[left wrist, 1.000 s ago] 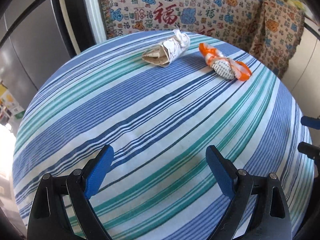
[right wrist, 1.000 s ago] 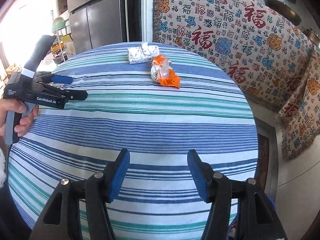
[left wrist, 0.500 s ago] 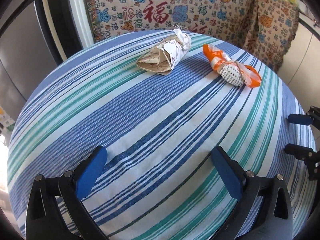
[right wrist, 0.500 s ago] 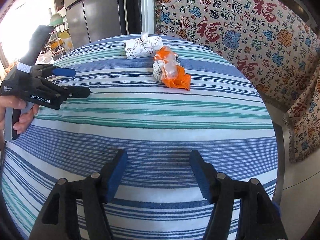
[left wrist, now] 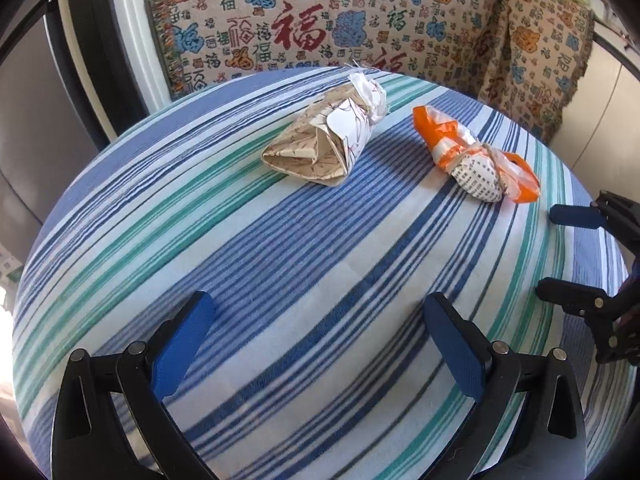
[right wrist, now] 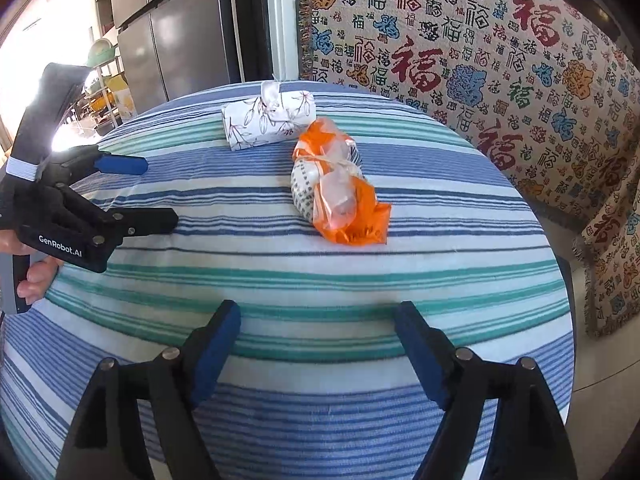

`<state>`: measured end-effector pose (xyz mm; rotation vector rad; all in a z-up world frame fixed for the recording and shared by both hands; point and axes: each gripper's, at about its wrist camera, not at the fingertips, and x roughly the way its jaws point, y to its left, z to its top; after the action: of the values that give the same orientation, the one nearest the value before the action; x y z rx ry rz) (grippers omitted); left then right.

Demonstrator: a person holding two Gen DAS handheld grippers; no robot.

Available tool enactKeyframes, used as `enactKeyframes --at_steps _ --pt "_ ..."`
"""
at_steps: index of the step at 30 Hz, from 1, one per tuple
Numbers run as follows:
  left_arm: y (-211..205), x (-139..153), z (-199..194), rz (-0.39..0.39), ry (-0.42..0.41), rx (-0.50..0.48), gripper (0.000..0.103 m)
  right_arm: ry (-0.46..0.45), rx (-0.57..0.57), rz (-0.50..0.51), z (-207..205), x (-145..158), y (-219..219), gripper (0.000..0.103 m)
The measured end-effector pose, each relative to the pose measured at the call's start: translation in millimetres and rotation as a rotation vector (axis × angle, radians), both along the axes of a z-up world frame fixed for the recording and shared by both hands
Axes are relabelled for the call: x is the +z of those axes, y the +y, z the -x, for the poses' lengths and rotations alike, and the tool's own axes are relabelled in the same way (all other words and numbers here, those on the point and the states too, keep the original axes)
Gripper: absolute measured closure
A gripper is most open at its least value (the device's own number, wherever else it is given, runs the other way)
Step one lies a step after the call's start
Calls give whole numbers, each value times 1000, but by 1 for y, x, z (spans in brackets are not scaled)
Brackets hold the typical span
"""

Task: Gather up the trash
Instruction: 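Grasp the beige leaf-print paper with the left tool while the right tool grasps the orange packet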

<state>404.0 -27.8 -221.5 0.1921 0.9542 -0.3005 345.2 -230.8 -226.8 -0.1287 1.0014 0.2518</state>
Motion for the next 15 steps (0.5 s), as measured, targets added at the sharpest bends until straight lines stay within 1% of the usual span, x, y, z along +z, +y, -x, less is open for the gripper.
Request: enactKeyframes --at_steps 3,7,9,14,15 --pt "-2 0 -20 0 1 -20 0 -1 12 -3 -18 -2 1 18" --pt "-12 -1 -48 0 2 -48 0 4 35 -7 -42 -4 2 11" --pt "-17 -2 -61 0 4 -57 0 7 38 -9 -53 -6 2 9" --pt "-27 -3 -92 1 2 -58 0 1 22 -2 -68 -11 2 11" --pt "-28 -3 -98 0 1 -56 0 -2 23 -1 -69 -11 3 14"
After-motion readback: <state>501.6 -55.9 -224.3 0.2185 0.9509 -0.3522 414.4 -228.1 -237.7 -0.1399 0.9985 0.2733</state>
